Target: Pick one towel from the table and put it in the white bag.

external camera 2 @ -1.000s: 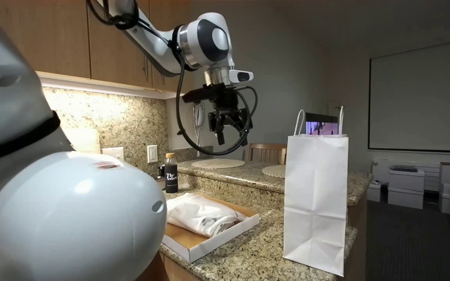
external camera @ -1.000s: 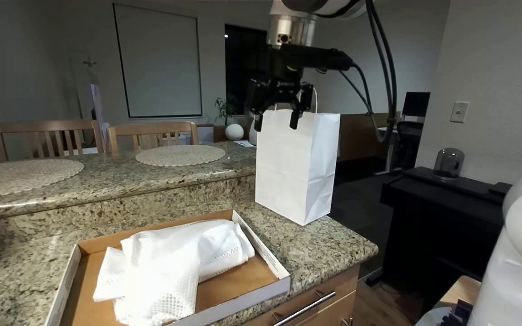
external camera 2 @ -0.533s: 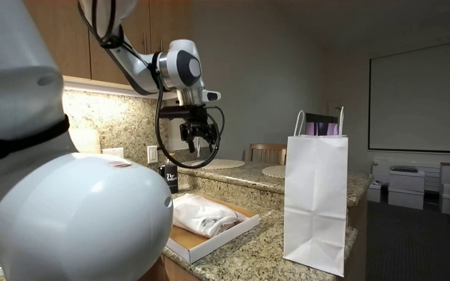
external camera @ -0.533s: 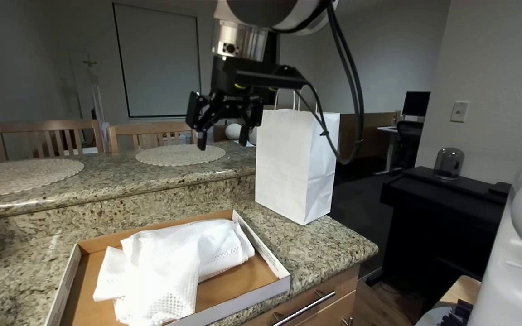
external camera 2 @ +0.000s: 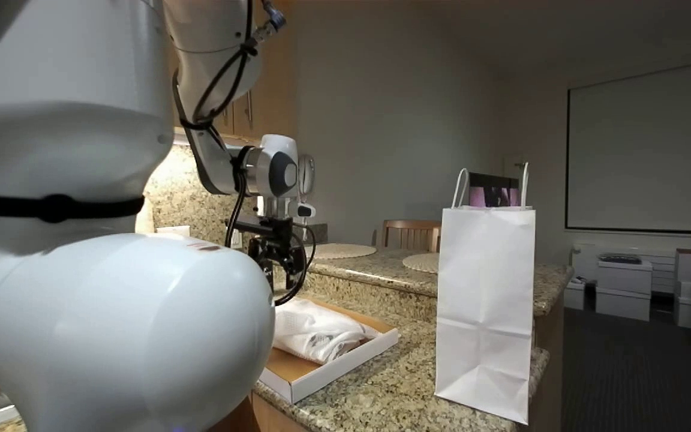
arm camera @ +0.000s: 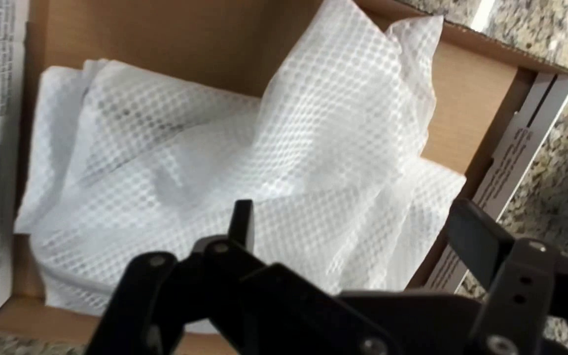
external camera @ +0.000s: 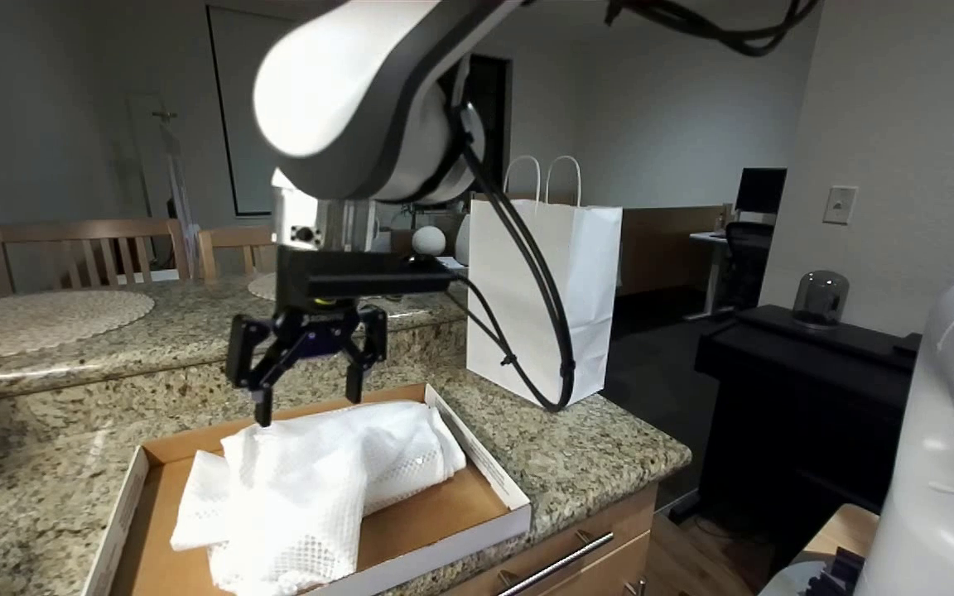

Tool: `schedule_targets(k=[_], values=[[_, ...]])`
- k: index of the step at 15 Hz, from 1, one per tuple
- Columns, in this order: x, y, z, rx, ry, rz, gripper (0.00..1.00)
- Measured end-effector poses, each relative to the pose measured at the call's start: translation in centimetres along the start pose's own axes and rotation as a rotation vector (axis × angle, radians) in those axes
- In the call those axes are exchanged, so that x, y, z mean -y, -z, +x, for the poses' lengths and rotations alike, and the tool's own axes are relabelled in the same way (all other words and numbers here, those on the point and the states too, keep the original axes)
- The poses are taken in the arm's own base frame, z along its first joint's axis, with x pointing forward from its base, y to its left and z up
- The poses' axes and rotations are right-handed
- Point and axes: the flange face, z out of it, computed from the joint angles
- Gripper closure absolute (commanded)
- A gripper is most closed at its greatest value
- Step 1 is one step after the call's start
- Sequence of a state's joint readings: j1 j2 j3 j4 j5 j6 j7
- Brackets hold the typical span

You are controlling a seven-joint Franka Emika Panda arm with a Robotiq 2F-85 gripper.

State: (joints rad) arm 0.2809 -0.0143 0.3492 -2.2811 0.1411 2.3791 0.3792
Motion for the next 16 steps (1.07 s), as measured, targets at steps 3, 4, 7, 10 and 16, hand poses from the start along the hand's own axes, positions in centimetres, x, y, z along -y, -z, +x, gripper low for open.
schedule_targets(k=[3, 4, 7, 10, 16], values=[[1.1, -4.4, 1.3, 0.026, 0.055, -0.018, 0.0], [1.1, -5.4, 1.8, 0.026, 0.077, -0.035, 0.0], [0.6, -7.9, 3.2, 0.034, 0.126, -0.084, 0.0], [0.9, -9.9, 3.9, 0.046, 0.149, -0.1, 0.33], [2.0, -11.9, 4.7, 0.041, 0.16, -0.084, 0.73]])
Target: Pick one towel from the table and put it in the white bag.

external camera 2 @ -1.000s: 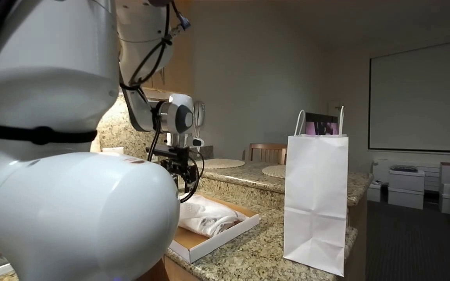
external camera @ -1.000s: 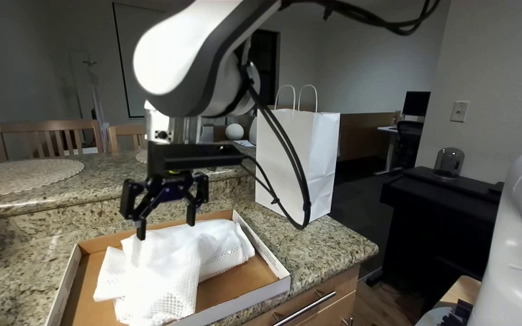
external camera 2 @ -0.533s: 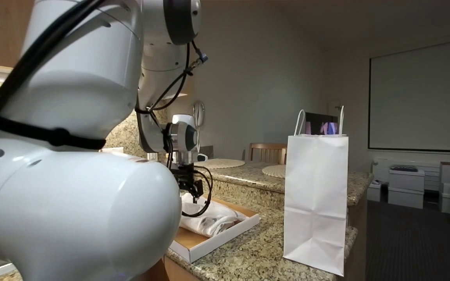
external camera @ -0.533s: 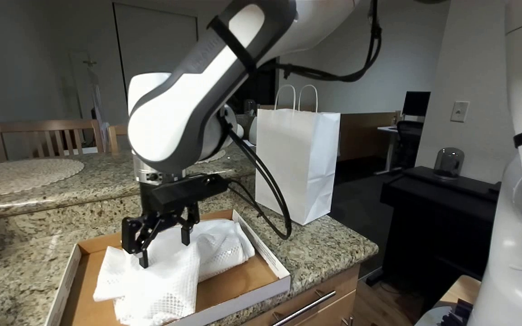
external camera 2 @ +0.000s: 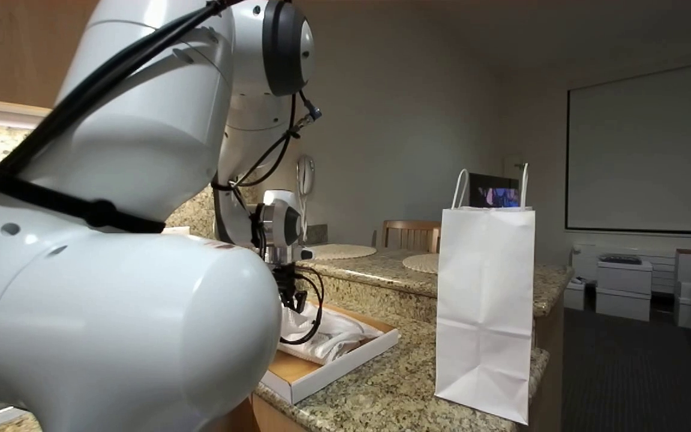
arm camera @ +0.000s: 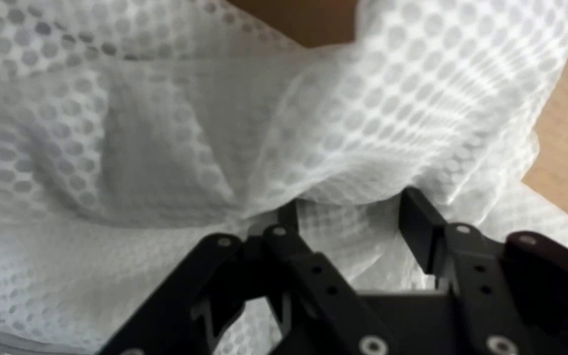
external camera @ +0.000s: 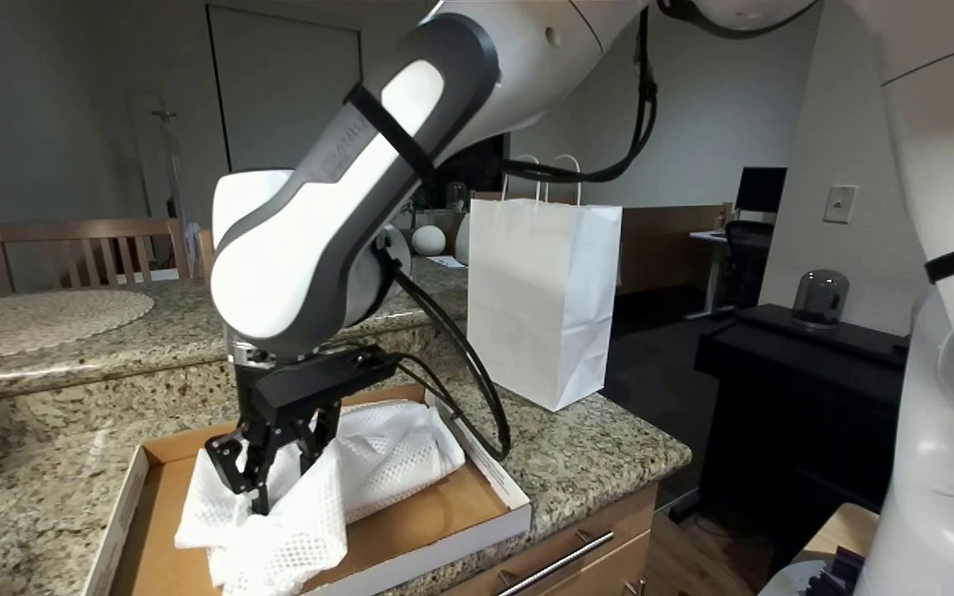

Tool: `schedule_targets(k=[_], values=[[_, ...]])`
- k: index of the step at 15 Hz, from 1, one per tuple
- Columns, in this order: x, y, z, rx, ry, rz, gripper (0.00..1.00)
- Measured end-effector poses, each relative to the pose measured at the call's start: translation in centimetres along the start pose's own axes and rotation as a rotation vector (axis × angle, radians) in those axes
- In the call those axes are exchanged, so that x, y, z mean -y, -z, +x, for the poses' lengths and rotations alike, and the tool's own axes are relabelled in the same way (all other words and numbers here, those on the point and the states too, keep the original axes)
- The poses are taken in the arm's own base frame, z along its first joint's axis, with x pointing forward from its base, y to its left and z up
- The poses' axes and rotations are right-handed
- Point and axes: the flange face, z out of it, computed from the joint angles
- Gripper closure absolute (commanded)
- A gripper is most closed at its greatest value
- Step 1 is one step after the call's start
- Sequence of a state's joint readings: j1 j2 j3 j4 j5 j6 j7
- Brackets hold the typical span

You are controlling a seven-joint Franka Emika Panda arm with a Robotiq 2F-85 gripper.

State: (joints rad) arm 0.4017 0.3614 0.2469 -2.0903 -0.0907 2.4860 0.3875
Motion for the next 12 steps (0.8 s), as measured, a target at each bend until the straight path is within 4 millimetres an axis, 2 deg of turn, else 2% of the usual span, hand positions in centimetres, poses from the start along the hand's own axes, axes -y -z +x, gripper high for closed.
schedule_targets(k=[3, 6, 9, 12], values=[[-0.4, -0.3, 0.5, -0.004, -0.012, 0.004, 0.9], [-0.6, -0.2, 0.7, -0.011, -0.02, 0.007, 0.96], [-0.4, 0.8, 0.8, -0.027, -0.017, 0.011, 0.93], [0.8, 3.7, 0.7, -0.072, -0.004, 0.028, 0.9]])
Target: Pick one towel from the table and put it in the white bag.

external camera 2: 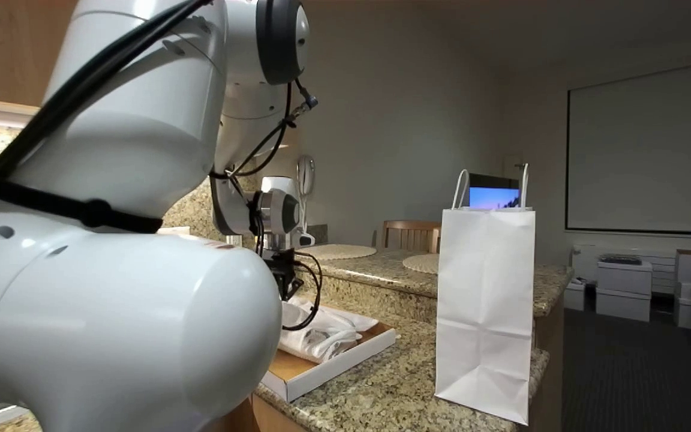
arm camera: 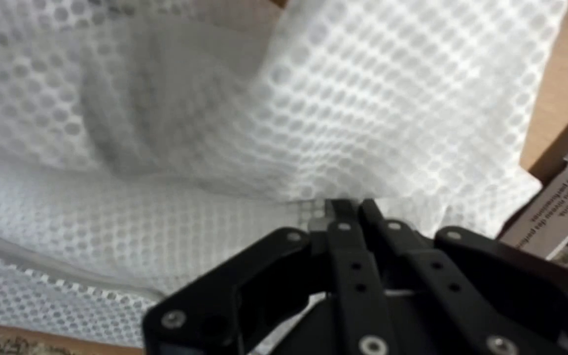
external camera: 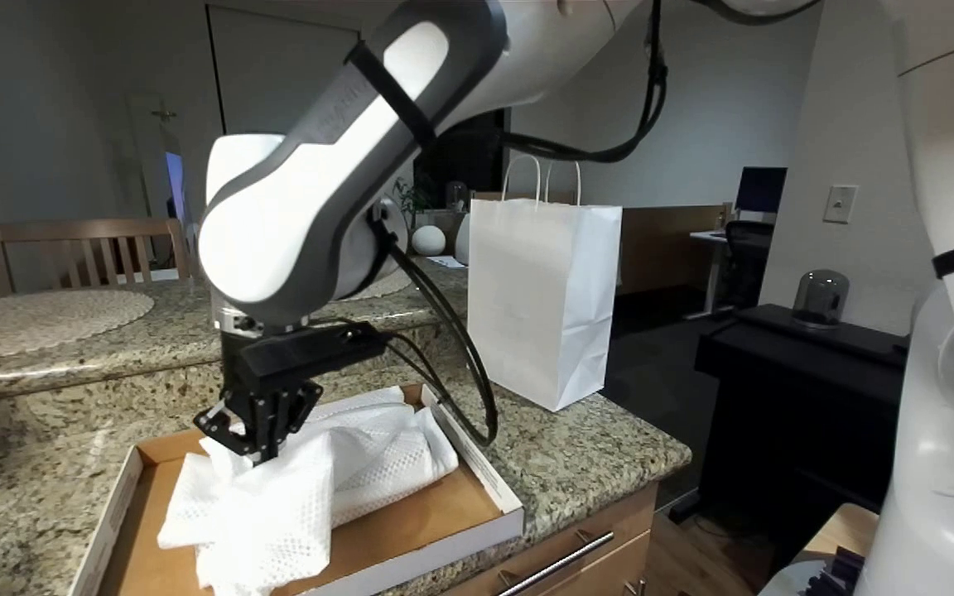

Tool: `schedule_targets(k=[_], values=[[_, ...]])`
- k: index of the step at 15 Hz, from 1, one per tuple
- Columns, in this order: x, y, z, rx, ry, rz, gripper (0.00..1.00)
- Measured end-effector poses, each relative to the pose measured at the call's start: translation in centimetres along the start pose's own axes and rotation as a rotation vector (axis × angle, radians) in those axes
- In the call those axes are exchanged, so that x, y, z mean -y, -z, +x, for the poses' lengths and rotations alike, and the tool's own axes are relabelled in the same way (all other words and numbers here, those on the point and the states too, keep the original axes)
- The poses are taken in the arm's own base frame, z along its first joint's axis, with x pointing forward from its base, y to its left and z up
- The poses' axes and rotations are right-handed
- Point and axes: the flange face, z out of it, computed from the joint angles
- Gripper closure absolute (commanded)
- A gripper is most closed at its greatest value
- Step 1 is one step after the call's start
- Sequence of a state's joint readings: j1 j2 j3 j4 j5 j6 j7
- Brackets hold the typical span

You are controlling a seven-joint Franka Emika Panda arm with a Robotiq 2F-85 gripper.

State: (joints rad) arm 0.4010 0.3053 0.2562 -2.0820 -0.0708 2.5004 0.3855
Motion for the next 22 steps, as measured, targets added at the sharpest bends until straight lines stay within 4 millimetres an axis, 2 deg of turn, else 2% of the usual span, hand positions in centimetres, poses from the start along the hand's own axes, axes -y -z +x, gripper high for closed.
schedule_targets(k=[2, 5, 6, 8, 9, 11, 15, 17, 19, 22], values=[[0.9, 3.2, 0.0, -0.051, 0.016, 0.009, 0.91], [1.8, 9.1, -0.2, -0.149, 0.034, 0.016, 0.94], [1.9, 11.0, -0.4, -0.173, 0.037, 0.013, 0.7], [1.6, 13.8, -0.8, -0.195, 0.033, 0.0, 0.6], [1.2, 14.2, -1.0, -0.182, 0.026, -0.011, 0.55], [0.3, 12.7, -1.3, -0.121, -0.014, -0.033, 0.42], [-0.7, 6.4, -1.4, -0.015, -0.133, -0.055, 0.16], [-1.4, 4.4, -1.0, -0.015, -0.191, -0.061, 0.03], [-1.5, 3.2, -0.4, -0.048, -0.242, -0.067, 0.0], [-0.5, 1.8, 0.5, -0.083, -0.286, -0.078, 0.0]])
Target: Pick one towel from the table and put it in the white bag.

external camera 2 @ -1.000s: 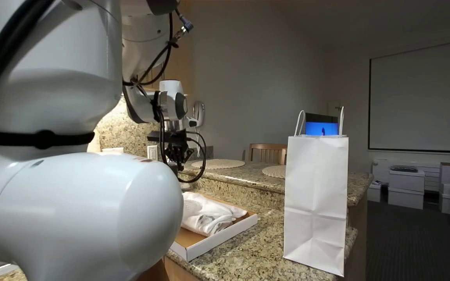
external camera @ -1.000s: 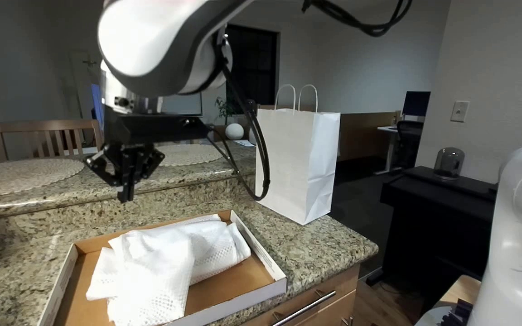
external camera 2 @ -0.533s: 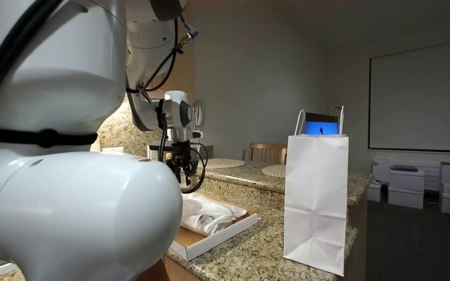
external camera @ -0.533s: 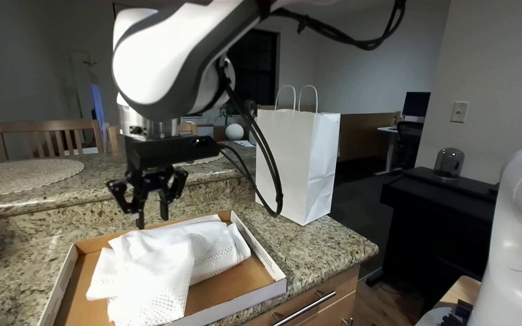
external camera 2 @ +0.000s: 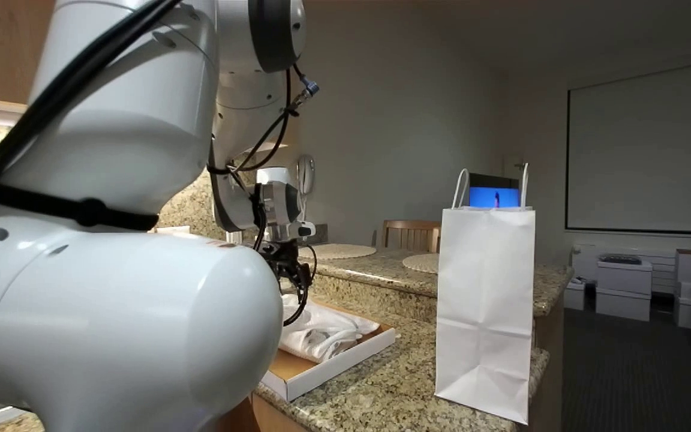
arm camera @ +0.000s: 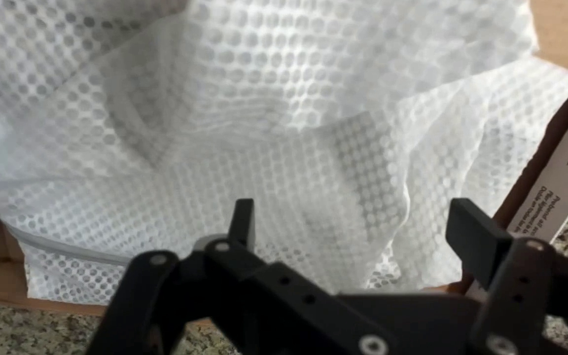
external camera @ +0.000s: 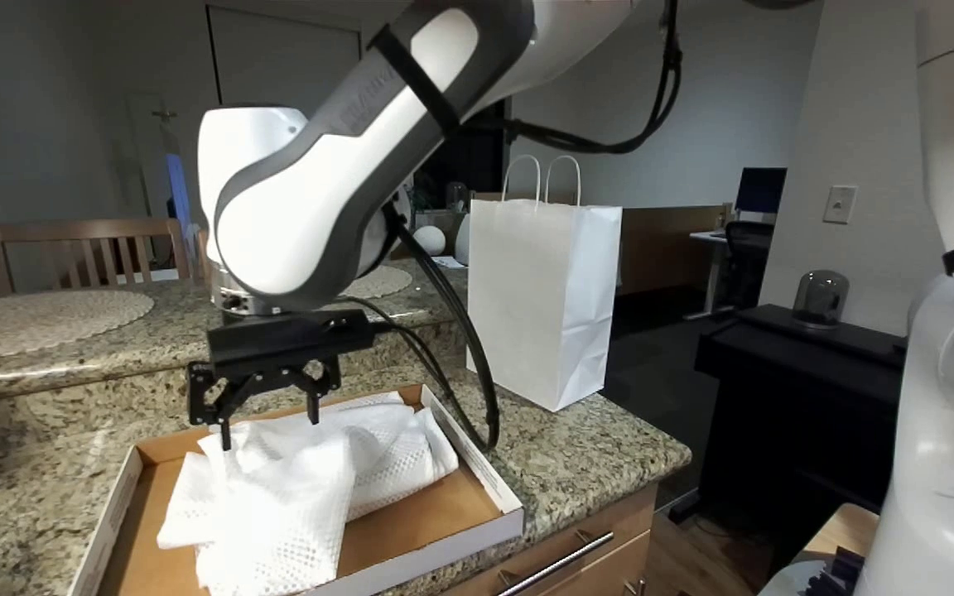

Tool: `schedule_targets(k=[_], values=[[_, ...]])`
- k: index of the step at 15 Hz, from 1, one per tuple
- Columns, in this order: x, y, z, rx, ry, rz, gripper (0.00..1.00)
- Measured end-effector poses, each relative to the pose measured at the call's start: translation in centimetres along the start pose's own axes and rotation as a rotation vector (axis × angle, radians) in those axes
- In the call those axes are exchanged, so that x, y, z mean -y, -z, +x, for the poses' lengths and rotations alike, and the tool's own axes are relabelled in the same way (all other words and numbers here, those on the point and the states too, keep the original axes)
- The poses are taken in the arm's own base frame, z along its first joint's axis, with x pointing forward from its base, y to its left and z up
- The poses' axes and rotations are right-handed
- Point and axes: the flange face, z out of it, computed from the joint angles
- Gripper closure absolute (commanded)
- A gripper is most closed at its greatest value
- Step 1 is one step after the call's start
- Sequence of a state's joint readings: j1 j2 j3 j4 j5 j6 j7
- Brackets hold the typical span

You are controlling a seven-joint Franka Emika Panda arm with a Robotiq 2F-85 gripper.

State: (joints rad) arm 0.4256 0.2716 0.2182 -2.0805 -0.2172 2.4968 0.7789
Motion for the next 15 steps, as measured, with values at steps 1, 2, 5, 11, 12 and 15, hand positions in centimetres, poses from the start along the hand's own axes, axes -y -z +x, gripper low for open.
schedule_targets(k=[1, 2, 5, 11, 12, 15], values=[[0.6, -0.6, 0.1, -0.003, -0.006, -0.008, 0.0], [1.1, -1.3, 0.2, -0.006, -0.011, -0.016, 0.23], [1.8, -4.0, 0.8, -0.011, -0.015, -0.052, 0.4], [2.4, -5.7, 1.7, -0.011, -0.003, -0.084, 0.8], [2.7, -5.5, 1.8, -0.012, -0.002, -0.081, 0.85], [3.6, -4.7, 1.6, -0.005, 0.002, -0.054, 0.92]])
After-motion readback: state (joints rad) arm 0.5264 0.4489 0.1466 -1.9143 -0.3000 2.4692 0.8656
